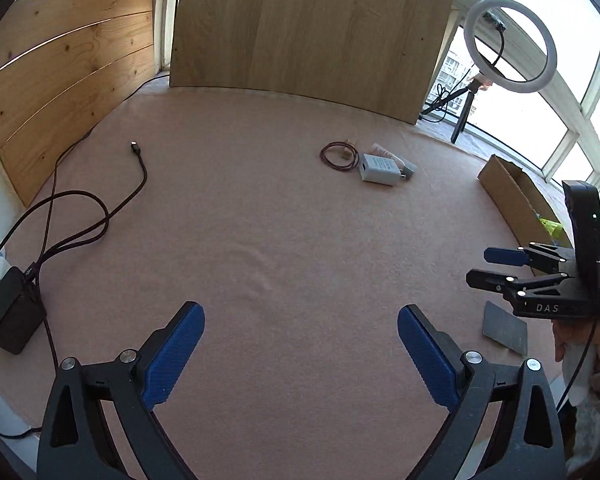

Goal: Organize objects
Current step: 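Move both tools to the black card lying flat on the floor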

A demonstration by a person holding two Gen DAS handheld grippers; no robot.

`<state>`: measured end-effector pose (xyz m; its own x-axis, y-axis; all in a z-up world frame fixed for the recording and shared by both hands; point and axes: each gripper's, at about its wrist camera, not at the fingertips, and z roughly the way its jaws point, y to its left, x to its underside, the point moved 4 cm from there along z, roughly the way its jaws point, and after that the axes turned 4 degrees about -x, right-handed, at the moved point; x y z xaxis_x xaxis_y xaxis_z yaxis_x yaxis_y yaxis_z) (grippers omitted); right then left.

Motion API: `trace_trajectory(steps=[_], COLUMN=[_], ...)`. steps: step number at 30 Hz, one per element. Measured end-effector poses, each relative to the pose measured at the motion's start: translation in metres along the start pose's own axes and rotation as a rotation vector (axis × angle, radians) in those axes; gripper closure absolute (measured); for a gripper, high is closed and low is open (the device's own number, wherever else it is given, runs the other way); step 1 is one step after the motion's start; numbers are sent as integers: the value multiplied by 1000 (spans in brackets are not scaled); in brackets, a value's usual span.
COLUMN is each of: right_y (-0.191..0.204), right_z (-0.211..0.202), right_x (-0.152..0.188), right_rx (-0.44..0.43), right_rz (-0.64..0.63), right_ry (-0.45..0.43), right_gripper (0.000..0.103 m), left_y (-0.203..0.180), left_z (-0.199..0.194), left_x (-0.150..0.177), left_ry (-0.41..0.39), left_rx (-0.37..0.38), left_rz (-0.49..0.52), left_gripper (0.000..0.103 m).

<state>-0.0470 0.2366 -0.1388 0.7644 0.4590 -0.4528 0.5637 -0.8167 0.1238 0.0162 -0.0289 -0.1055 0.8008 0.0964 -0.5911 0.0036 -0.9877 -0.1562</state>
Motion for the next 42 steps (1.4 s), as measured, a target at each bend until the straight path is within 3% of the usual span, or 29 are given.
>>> trace_trajectory(steps=[7, 12, 15, 19, 24, 30, 34, 38, 39, 42], right_y=[10, -2, 0, 17, 63, 97, 80, 69, 69, 69], right_z=[-16, -21, -23, -18, -9, -9, -12, -14, -14, -14], right_x=[77, 82, 81, 76, 69, 82, 85, 90, 91, 89], right_rx=[-26, -83, -122, -190, -322, -446, -451, -450, -448, -438], right_rz=[-337, -334, -385, -531, -799, -1053, -1028, -982, -982, -948], right_ry=[220, 204, 209, 223, 250, 256, 244, 218, 216, 230], right_gripper=[42, 43, 57, 57, 57, 57, 56, 55, 55, 59], left_y=[-10, -47, -75, -106, -141, -154, -156, -154, -153, -150], left_z=[21, 23, 21, 19, 18, 29, 28, 24, 22, 19], left_x=[6, 9, 15, 31, 60, 77, 88, 90, 91, 91], left_ry=[38, 3, -31, -14, 49, 147, 140, 130, 128, 115], left_rx=[60, 177, 249, 368, 448, 494, 471, 466, 475, 481], left_rz=[66, 179, 321, 506, 760, 820, 895, 927, 934, 950], left_gripper=[3, 3, 3, 3, 3, 4, 23, 32, 41, 44])
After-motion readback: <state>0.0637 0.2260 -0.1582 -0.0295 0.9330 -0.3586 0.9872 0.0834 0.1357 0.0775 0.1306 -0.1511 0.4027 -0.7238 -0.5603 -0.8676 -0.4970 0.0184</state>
